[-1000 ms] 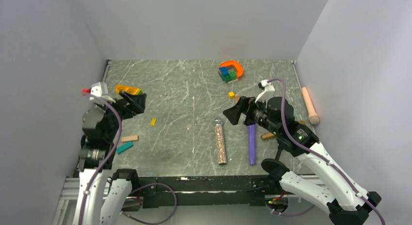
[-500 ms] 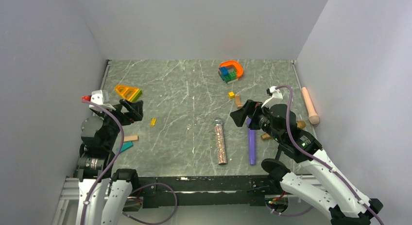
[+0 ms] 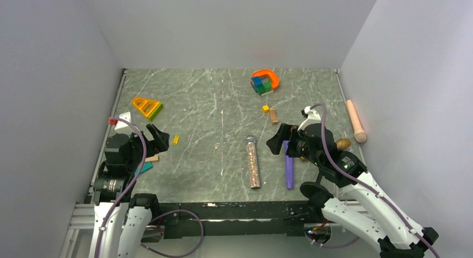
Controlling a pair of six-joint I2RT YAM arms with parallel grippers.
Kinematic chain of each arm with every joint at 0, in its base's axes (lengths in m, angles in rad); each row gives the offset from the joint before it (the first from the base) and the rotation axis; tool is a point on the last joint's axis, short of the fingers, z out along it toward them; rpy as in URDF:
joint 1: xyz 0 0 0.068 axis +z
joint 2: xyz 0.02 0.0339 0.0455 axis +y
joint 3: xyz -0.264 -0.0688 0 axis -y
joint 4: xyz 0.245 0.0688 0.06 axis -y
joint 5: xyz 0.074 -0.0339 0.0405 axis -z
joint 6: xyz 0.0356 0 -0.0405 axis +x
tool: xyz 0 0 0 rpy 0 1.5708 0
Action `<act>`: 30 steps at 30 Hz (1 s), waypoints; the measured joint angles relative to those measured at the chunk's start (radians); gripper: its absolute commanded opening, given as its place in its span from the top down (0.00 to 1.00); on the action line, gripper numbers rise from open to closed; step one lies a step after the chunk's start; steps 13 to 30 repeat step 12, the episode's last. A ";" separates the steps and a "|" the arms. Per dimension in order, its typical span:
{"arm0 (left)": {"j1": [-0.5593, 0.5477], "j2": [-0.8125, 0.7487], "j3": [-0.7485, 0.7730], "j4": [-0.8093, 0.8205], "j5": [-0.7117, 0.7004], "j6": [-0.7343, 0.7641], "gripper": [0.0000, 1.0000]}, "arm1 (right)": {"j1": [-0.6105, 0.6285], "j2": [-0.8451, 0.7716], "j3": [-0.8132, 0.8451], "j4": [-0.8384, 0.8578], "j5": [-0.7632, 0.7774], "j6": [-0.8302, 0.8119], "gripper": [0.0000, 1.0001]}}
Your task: Remove the keys from the keyring
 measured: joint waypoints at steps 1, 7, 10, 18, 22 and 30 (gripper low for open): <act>0.000 0.000 -0.002 -0.006 0.000 0.000 0.01 | 0.000 0.003 0.000 -0.002 -0.002 0.002 0.00; 0.000 0.000 -0.003 -0.019 0.003 0.000 0.00 | 0.000 0.027 -0.002 -0.002 -0.009 0.006 0.02; 0.000 0.000 -0.003 -0.019 0.011 0.000 0.01 | 0.000 0.017 -0.013 -0.001 -0.024 0.006 0.01; 0.000 0.000 -0.003 -0.019 0.017 0.000 0.01 | 0.000 0.002 -0.025 -0.001 -0.031 0.007 0.00; 0.000 0.000 -0.003 -0.019 0.017 0.000 0.01 | 0.000 0.002 -0.025 -0.001 -0.031 0.007 0.00; 0.000 0.000 -0.003 -0.019 0.017 0.000 0.01 | 0.000 0.002 -0.025 -0.001 -0.031 0.007 0.00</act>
